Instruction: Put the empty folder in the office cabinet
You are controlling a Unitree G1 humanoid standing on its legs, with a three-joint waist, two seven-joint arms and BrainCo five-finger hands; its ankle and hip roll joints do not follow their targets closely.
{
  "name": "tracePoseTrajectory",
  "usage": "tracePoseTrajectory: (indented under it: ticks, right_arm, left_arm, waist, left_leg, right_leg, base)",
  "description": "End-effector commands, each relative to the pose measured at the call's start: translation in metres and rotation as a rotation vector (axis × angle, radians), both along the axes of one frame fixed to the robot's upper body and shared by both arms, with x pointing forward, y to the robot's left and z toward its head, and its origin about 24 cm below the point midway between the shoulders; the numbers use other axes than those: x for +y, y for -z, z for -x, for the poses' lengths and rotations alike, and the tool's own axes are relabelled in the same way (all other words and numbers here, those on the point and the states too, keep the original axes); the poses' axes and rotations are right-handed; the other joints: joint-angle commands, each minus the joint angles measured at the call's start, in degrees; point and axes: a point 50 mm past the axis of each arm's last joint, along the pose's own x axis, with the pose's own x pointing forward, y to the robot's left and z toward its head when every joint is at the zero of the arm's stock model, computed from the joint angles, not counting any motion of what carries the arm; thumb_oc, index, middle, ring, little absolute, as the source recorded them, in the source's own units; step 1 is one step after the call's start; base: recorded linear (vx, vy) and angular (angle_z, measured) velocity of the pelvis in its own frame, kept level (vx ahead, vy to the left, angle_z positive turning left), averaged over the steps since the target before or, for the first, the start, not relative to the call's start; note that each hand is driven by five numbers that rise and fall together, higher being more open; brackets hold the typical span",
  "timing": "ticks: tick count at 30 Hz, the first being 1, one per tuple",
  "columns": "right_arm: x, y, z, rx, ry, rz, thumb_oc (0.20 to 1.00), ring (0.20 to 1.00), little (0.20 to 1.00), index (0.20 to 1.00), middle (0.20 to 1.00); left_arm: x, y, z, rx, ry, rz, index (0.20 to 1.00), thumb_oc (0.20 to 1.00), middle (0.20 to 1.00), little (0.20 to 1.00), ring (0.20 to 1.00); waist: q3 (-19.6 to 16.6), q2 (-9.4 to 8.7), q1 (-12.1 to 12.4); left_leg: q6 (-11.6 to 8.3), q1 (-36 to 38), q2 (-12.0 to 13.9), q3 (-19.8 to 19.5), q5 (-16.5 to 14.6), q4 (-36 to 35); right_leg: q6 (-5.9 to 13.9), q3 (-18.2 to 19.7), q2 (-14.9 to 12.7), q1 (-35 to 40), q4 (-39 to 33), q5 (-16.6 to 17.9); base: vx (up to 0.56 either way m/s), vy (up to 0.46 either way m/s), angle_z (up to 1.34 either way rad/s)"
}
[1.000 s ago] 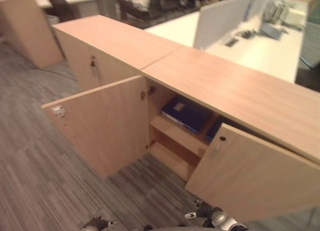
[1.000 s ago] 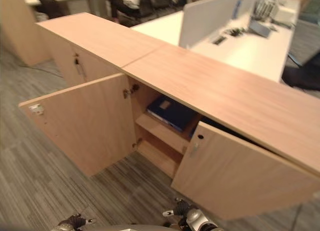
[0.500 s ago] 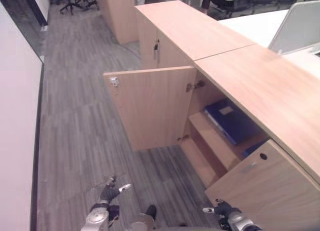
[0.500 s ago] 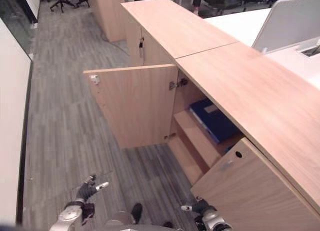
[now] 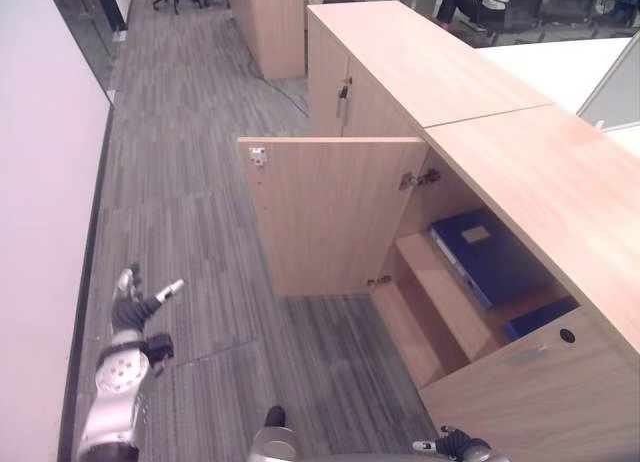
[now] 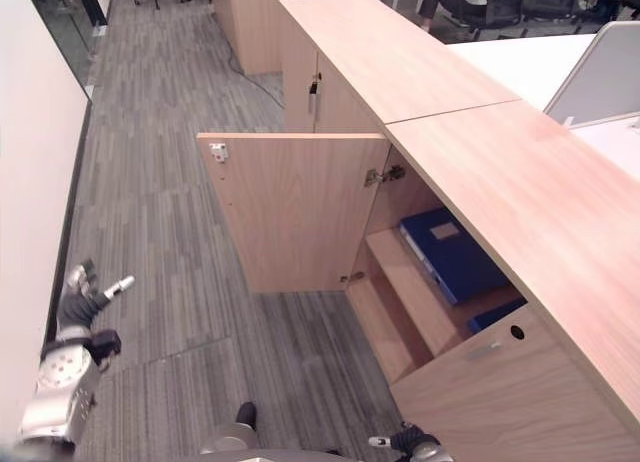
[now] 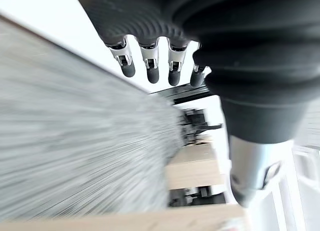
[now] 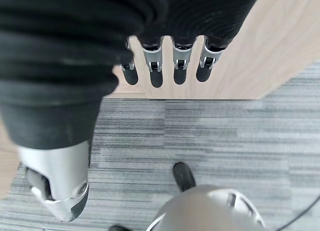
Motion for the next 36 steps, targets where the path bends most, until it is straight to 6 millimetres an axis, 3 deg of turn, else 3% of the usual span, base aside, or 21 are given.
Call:
tracePoseTrajectory:
  ticks: [1, 3, 5, 8, 12, 19, 20, 21, 22, 23, 26, 27, 29, 30, 31, 32, 36]
  right_arm:
    - [0.005, -0.001, -0.008, -0.026, -0.016, -0.012, 1.0, 1.0, 1.0, 1.0, 1.0]
    - [0.004, -0.001, -0.007, -0.03, -0.013, -0.014, 1.0, 1.0, 1.0, 1.0, 1.0]
    - [0.003, 0.001, 0.005, 0.014, -0.024, -0.019, 1.0, 1.0, 1.0, 1.0, 1.0]
    - [0.001, 0.002, 0.008, 0.026, -0.023, -0.014, 1.0, 1.0, 1.0, 1.0, 1.0]
    - [-0.001, 0.001, 0.009, 0.039, -0.039, -0.009, 1.0, 1.0, 1.0, 1.0, 1.0]
    - [0.004, -0.001, -0.005, 0.017, -0.085, -0.022, 1.0, 1.0, 1.0, 1.0, 1.0]
    - [0.004, -0.001, -0.005, 0.017, -0.085, -0.023, 1.0, 1.0, 1.0, 1.0, 1.0]
    - [0.005, -0.002, -0.009, 0.006, -0.082, -0.026, 1.0, 1.0, 1.0, 1.0, 1.0]
    - [0.003, -0.002, -0.009, -0.001, -0.067, -0.024, 1.0, 1.0, 1.0, 1.0, 1.0]
    - [0.003, -0.002, -0.009, -0.001, -0.066, -0.024, 1.0, 1.0, 1.0, 1.0, 1.0]
    - [0.005, -0.002, -0.008, -0.014, -0.038, -0.039, 1.0, 1.0, 1.0, 1.0, 1.0]
    - [0.007, -0.001, -0.007, -0.012, -0.037, -0.044, 1.0, 1.0, 1.0, 1.0, 1.0]
    - [0.009, -0.002, -0.011, -0.016, -0.053, -0.05, 1.0, 1.0, 1.0, 1.0, 1.0]
    - [0.008, -0.002, -0.01, -0.015, -0.067, -0.047, 1.0, 1.0, 1.0, 1.0, 1.0]
    - [0.005, -0.002, -0.011, -0.014, -0.06, -0.031, 1.0, 1.0, 1.0, 1.0, 1.0]
    - [0.004, -0.001, -0.006, 0.012, -0.056, -0.03, 1.0, 1.0, 1.0, 1.0, 1.0]
    - [-0.005, 0.0, 0.004, 0.047, -0.038, 0.0, 1.0, 1.0, 1.0, 1.0, 1.0]
  left_arm:
    - [0.02, -0.035, -0.01, -0.084, -0.042, -0.174, 1.0, 1.0, 1.0, 1.0, 1.0]
    - [0.02, -0.04, -0.014, -0.107, -0.042, -0.16, 1.0, 1.0, 1.0, 1.0, 1.0]
    - [0.014, -0.046, -0.025, -0.127, 0.003, -0.138, 1.0, 1.0, 1.0, 1.0, 1.0]
    - [0.012, -0.049, -0.029, -0.137, 0.024, -0.138, 1.0, 1.0, 1.0, 1.0, 1.0]
    - [0.005, -0.056, -0.037, -0.149, 0.067, -0.159, 1.0, 1.0, 1.0, 1.0, 1.0]
    - [-0.003, -0.065, -0.049, -0.144, 0.123, -0.209, 1.0, 1.0, 1.0, 1.0, 1.0]
    - [-0.003, -0.065, -0.05, -0.145, 0.123, -0.209, 1.0, 1.0, 1.0, 1.0, 1.0]
    - [-0.005, -0.067, -0.054, -0.137, 0.133, -0.219, 1.0, 1.0, 1.0, 1.0, 1.0]
    - [-0.008, -0.068, -0.061, -0.131, 0.147, -0.225, 1.0, 1.0, 1.0, 1.0, 1.0]
    - [-0.008, -0.069, -0.061, -0.132, 0.148, -0.225, 1.0, 1.0, 1.0, 1.0, 1.0]
    - [-0.011, -0.069, -0.067, -0.125, 0.153, -0.222, 1.0, 1.0, 1.0, 1.0, 1.0]
    - [-0.012, -0.067, -0.069, -0.122, 0.152, -0.202, 1.0, 1.0, 1.0, 1.0, 1.0]
    - [-0.015, -0.068, -0.074, -0.121, 0.166, -0.199, 1.0, 1.0, 1.0, 1.0, 1.0]
    - [-0.017, -0.067, -0.075, -0.105, 0.183, -0.224, 1.0, 1.0, 1.0, 1.0, 1.0]
    - [-0.018, -0.075, -0.082, -0.12, 0.189, -0.218, 1.0, 1.0, 1.0, 1.0, 1.0]
    - [-0.02, -0.07, -0.084, -0.119, 0.192, -0.169, 1.0, 1.0, 1.0, 1.0, 1.0]
    - [-0.022, -0.065, -0.088, -0.1, 0.214, -0.123, 1.0, 1.0, 1.0, 1.0, 1.0]
  waist:
    - [-1.5, -1.9, -1.0]
    - [-1.8, -1.07, -1.2]
    - [-3.0, -0.24, -1.8]
    - [-3.3, -0.18, -2.1]
    - [-4.2, -0.8, -2.5]
    - [-5.9, -2.13, -3.0]
    - [-5.9, -2.22, -2.9]
    - [-6.2, -2.14, -3.2]
    - [-6.1, -1.73, -3.7]
    - [-6.0, -1.81, -3.7]
    - [-4.7, -1.0, -5.7]
    - [-4.0, -0.36, -6.8]
    - [-2.9, 0.62, -8.1]
    - [-2.3, 0.38, -8.6]
    - [-1.7, -0.05, -8.8]
    - [-2.6, -0.86, -8.8]
    - [-4.1, -1.14, -9.2]
  left_leg:
    - [-4.52, -6.2, 6.8, -0.7, 10.0, -4.1]
    - [-4.22, -5.9, 6.2, -1.8, 8.5, -4.3]
    - [-3.72, -4.5, 4.2, -2.3, 5.9, -4.1]
    - [-2.71, -3.5, 2.4, -2.1, 4.1, -3.9]
    - [0.21, -2.8, -2.6, -1.7, -0.3, -2.1]
    - [4.67, 0.3, -11.0, -1.0, -4.3, -4.6]
    - [4.78, 0.3, -11.2, -0.9, -4.3, -4.6]
    - [5.54, 0.9, -12.9, -1.0, -5.3, -4.6]
    - [6.8, 2.0, -14.9, -1.7, -6.2, -4.6]
    - [6.92, 2.0, -15.1, -1.7, -6.2, -4.6]
    - [8.64, 4.3, -16.6, -3.0, -7.4, -4.6]
    - [8.62, 5.2, -15.8, -2.9, -8.0, -4.6]
    - [8.21, 5.9, -14.0, -2.9, -7.8, -4.6]
    - [8.24, 5.5, -13.4, -2.1, -6.6, -4.6]
    - [8.12, 6.2, -13.2, -2.9, -6.0, -4.6]
    - [7.53, 6.2, -13.0, -2.4, -6.0, -4.6]
    - [6.57, 6.5, -11.8, -2.1, -5.9, -4.6]
  right_leg:
    - [4.38, 0.8, -1.2, 5.4, -5.6, -2.3]
    - [4.5, 1.1, -1.6, 5.9, -5.6, -2.3]
    - [5.71, 0.7, -3.9, 7.5, -6.0, -1.6]
    - [6.88, 0.8, -6.1, 8.0, -5.9, -0.6]
    - [9.74, 0.7, -11.6, 7.8, -5.1, 2.1]
    - [14.2, 1.0, -20.0, 5.5, -1.3, 7.5]
    - [14.33, 1.1, -20.2, 5.4, -1.2, 7.5]
    - [15.07, 1.5, -22.1, 4.5, 0.7, 9.4]
    - [15.4, 1.8, -24.7, 4.0, 5.1, 11.6]
    - [15.55, 1.9, -24.9, 3.9, 5.4, 11.5]
    - [13.33, 6.7, -27.0, 1.1, 15.4, 11.7]
    - [11.52, 10.2, -23.5, -2.4, 17.0, 8.7]
    - [9.69, 12.2, -17.2, -5.9, 15.0, 3.2]
    - [8.64, 13.1, -13.5, -6.2, 11.1, 2.8]
    - [9.54, 16.2, -11.1, -5.5, 7.6, 3.5]
    - [9.38, 15.3, -9.2, -3.3, 3.5, 3.4]
    - [9.19, 14.5, -6.9, -0.9, -1.7, 4.4]
  base:
    - [0.11, 0.176, 0.2]
    - [0.14, 0.24, 0.13]
    - [0.25, 0.396, -0.03]
    - [0.12, 0.222, 0.08]
    - [0.16, 0.331, 0.01]
    - [0.12, 0.287, 0.03]
    - [0.09, 0.247, -0.05]
    - [0.13, 0.315, -0.1]
    - [0.13, 0.315, -0.05]
    - [0.11, 0.259, 0.01]
    - [0.08, 0.158, 0.12]
    - [0.06, 0.035, 0.24]
    - [-0.01, -0.099, -0.06]
    - [-0.02, -0.193, -0.14]
    - [0.04, -0.252, 0.09]
    - [0.09, -0.192, 0.25]
    - [0.09, -0.131, -0.03]
